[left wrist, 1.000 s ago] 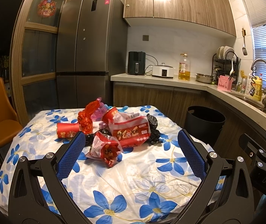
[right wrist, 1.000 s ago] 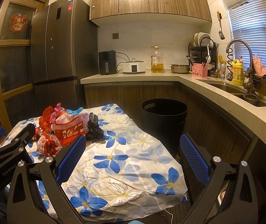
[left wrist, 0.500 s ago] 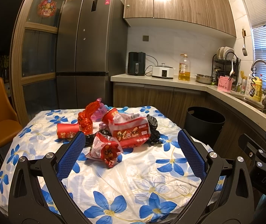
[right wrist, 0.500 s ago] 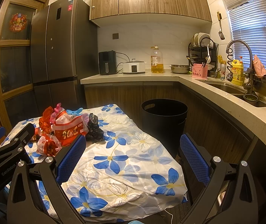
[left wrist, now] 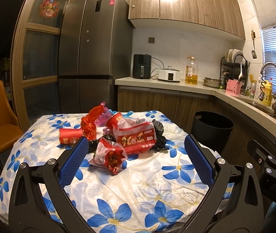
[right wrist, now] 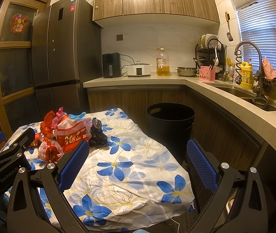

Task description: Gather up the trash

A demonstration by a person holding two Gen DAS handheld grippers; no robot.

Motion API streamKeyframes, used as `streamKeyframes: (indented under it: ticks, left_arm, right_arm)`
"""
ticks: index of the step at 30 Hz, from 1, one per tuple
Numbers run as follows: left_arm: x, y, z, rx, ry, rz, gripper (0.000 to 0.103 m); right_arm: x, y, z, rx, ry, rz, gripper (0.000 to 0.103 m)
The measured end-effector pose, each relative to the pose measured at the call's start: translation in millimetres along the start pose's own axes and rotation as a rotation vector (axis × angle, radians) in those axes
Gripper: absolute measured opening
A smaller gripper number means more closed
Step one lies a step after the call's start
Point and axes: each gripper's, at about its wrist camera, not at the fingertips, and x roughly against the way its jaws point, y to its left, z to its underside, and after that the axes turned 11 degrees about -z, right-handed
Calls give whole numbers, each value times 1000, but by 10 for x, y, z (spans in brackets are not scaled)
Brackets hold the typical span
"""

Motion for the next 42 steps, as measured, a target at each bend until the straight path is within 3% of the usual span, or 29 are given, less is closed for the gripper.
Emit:
streamKeyframes:
  ticks: [23,35,42]
  left_arm:
    - [-12,27,4,5,0,-4,97]
    - [-162,185,156,31,-7,-19,97]
    - [-499,376,339,69,18,-63,86]
  right_arm:
    - [-42,15,7,0,5,-12,98]
    - [-201,-28,50,-10,1,-66,98]
    - [-416,-36,73,-9,-8,-120,98]
